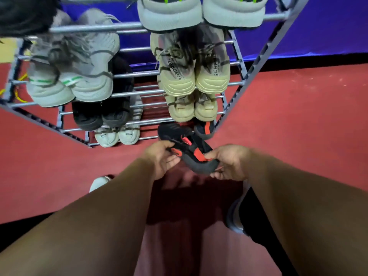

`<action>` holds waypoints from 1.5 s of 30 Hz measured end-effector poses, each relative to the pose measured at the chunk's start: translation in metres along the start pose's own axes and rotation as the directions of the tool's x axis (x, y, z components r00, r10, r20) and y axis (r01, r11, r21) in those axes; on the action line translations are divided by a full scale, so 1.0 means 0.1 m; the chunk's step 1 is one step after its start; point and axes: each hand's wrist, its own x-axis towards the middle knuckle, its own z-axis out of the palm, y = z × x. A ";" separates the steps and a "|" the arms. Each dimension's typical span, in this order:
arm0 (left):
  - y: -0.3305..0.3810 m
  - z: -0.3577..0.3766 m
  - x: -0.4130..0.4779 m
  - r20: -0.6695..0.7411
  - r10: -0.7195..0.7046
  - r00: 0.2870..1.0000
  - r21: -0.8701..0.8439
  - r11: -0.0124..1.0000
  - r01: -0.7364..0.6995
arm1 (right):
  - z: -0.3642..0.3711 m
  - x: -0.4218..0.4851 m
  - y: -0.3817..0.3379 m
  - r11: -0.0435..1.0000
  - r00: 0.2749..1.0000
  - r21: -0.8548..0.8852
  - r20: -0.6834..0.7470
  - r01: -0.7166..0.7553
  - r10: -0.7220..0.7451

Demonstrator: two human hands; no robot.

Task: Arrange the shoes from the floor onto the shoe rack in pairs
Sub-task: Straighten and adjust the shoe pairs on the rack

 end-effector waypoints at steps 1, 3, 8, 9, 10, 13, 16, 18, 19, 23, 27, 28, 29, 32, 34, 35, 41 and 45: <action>0.03 0.00 0.06 0.002 0.008 1.000 -0.002 1.000 -0.008 | 0.05 0.08 0.00 1.000 1.000 0.021 0.018 0.002 -0.002; 0.05 -0.02 0.17 0.018 0.020 1.000 -0.013 1.000 -0.020 | 0.15 0.23 -0.01 0.997 0.999 0.077 0.050 -0.006 0.002; -0.05 -0.06 0.28 0.076 -0.042 0.996 0.060 0.998 0.037 | 0.35 0.54 0.00 0.943 0.995 0.332 0.094 0.003 -0.037; -0.06 -0.08 0.31 0.076 -0.052 0.996 0.072 0.996 0.047 | 0.39 0.61 -0.02 0.936 0.994 0.353 0.099 0.000 -0.037; -0.06 -0.10 0.37 0.071 -0.052 0.996 0.080 0.996 0.046 | 0.43 0.69 -0.04 0.929 0.995 0.370 0.093 -0.002 -0.035; -0.01 -0.13 0.55 0.042 -0.019 0.999 0.100 0.995 0.015 | 0.59 0.91 -0.15 0.901 0.998 0.434 0.048 0.007 -0.031; 0.07 -0.12 0.68 0.052 -0.025 0.998 0.106 0.994 0.019 | 0.70 1.05 -0.33 0.869 0.999 0.494 0.000 0.039 -0.045; 0.11 -0.09 0.76 0.050 -0.018 0.999 0.099 0.995 0.013 | 0.73 1.12 -0.47 0.863 0.996 0.498 -0.026 0.082 -0.080; 0.12 -0.07 0.80 0.034 -0.020 0.999 0.075 0.997 0.017 | 0.73 1.17 -0.54 0.857 0.994 0.505 -0.034 0.107 -0.105; 0.14 0.00 0.93 -0.019 -0.065 0.998 0.008 0.998 0.065 | 0.76 1.33 -0.58 0.791 0.990 0.596 -0.047 0.138 -0.136; 0.00 0.05 0.99 -0.007 -0.119 0.993 0.019 0.993 0.119 | 0.78 1.38 -0.33 0.782 0.998 0.622 0.015 0.040 -0.062; -0.03 0.07 1.00 -0.017 -0.120 0.993 0.013 0.993 0.120 | 0.75 1.35 -0.29 0.786 0.998 0.617 0.014 0.033 -0.053; -0.06 0.07 1.04 -0.036 -0.110 0.993 0.001 0.994 0.110 | 0.71 1.31 -0.28 0.793 0.999 0.609 0.014 0.031 -0.049; -0.09 0.08 1.16 -0.107 -0.081 0.991 -0.092 0.993 0.071 | 0.61 1.22 -0.31 0.815 0.997 0.578 0.031 0.034 -0.064; -0.09 0.10 1.24 -0.142 -0.062 0.988 -0.128 0.991 0.043 | 0.56 1.22 -0.32 0.817 0.997 0.574 0.003 0.059 -0.074; -0.10 0.12 1.27 -0.150 -0.057 0.987 -0.130 0.991 0.038 | 0.53 1.22 -0.31 0.818 0.997 0.571 -0.014 0.070 -0.076; -0.18 0.27 1.35 -0.156 -0.003 0.988 -0.207 0.978 -0.030 | 0.38 1.40 -0.21 0.799 0.997 0.599 -0.072 0.050 -0.009; -0.17 0.40 1.36 -0.132 0.067 0.989 -0.316 0.943 -0.106 | 0.26 1.42 -0.25 0.787 0.993 0.613 -0.114 0.064 0.008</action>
